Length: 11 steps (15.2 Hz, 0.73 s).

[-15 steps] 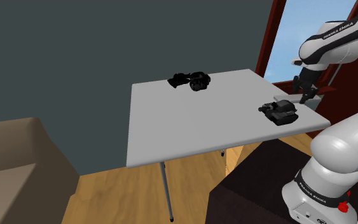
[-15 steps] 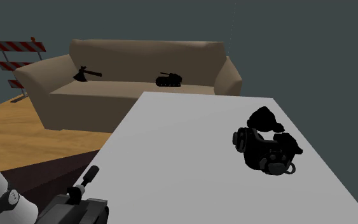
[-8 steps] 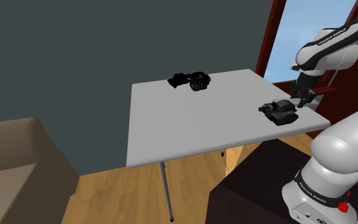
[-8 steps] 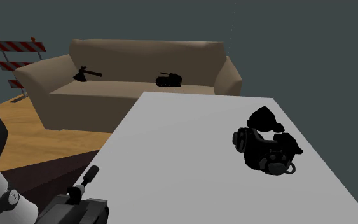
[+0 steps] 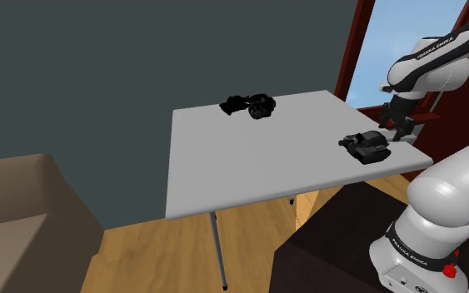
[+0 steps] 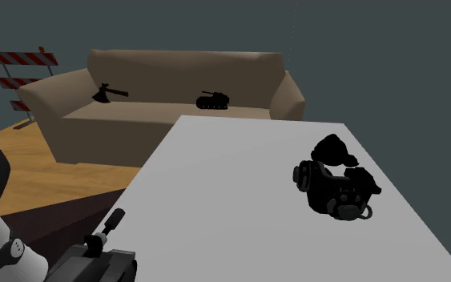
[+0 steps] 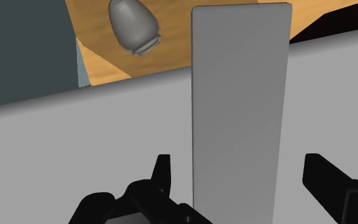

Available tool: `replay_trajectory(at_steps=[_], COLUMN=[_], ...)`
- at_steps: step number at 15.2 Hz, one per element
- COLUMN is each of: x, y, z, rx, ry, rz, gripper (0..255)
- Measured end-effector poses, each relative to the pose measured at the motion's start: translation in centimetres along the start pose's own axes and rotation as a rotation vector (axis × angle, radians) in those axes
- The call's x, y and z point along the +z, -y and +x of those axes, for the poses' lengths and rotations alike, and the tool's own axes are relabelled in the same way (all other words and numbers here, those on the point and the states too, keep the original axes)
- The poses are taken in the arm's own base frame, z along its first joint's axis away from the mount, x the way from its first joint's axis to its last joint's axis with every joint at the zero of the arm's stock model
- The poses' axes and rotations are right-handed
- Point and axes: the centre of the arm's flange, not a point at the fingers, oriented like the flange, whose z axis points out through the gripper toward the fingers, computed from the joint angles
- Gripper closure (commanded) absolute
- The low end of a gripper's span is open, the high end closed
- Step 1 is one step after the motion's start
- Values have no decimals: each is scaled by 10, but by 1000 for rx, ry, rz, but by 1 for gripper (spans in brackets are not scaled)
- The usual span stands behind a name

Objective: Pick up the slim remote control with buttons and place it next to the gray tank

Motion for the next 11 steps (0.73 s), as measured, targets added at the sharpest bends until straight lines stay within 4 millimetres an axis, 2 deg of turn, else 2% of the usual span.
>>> replay_trajectory(at_steps=[2,7,11], x=[0,-44,-50], y=[0,-2,0], z=[0,-1,0], rx=[0,0,0], ry=[0,0,0], rz=[0,-1,0], gripper=[0,0,0])
